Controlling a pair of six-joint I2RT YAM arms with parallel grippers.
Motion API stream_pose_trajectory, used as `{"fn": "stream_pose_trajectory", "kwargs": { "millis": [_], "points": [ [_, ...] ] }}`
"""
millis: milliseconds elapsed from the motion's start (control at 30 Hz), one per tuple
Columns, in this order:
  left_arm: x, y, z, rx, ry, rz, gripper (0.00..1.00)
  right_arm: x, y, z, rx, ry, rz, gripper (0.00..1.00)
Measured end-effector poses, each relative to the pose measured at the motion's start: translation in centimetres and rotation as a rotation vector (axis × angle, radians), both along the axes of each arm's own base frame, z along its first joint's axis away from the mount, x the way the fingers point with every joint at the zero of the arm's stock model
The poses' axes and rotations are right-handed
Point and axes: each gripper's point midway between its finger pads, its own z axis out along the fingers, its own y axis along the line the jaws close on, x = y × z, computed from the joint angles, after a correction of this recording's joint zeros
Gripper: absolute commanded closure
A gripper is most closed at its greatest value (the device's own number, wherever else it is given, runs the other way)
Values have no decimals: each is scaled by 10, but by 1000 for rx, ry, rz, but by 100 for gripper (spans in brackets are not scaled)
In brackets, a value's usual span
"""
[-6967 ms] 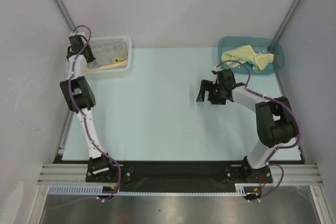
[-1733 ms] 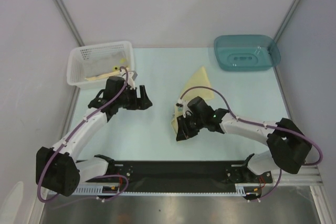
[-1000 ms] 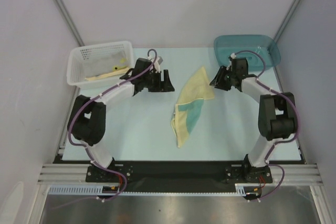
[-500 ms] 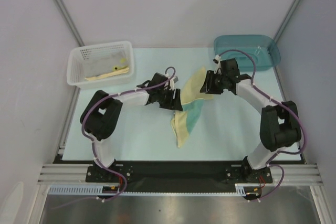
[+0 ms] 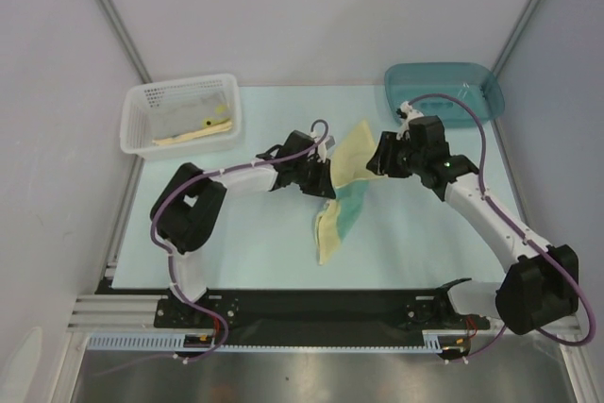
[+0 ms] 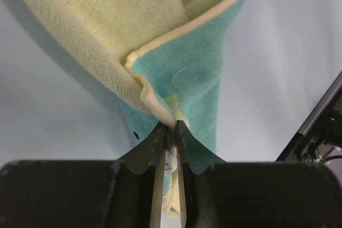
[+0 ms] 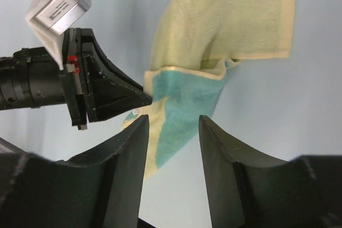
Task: Fold and stack the towels
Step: Flatten out the crumpled towel
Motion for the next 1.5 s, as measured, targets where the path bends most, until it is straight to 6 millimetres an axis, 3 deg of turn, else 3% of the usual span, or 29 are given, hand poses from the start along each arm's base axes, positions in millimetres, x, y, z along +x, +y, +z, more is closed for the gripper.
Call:
{"fn": "stream_pose_trajectory", "kwargs": {
  "millis": [100,133,167,200,233,367,500,633,833,900,1000,1167,1333,1500],
  "points": [
    [-8,-16,11,-31,-27,-35,62,-3,-17,-3,12,4,-41,50],
    [-12,-20,14,-37,-34,-46,60,-3,-23,-5,12,11,-58,50],
    [-16,-25,18,-45,-41,-55,60,-2,-27,-7,12,18,-72,50],
    [-19,-29,21,-52,-47,-66,70,-2,-31,-10,10,27,-86,50],
    [-22,-32,24,-58,-50,-73,72,-2,-34,-12,9,34,-95,50],
    [-28,-37,27,-66,-54,-91,69,-9,-34,-25,8,70,-93,50],
    [-29,-37,30,-73,-52,-90,59,-14,-27,-31,15,93,-81,53],
    [-37,-21,43,-56,-81,-60,50,-17,-6,-45,-10,137,-46,57],
    [-56,23,80,-34,-184,25,44,-17,60,-59,-56,148,184,55],
    [-66,39,81,-29,-196,58,41,-12,80,-56,-60,119,316,54],
    [-88,60,67,-20,-175,78,40,2,98,-52,-79,56,479,53],
    [-114,77,43,-11,-120,78,40,27,117,-56,-59,30,698,52],
    [-126,78,42,-79,-124,64,40,38,123,-82,-29,106,845,53],
    [-132,78,39,-125,-139,56,40,35,126,-115,-31,190,935,53]
  ]
}}
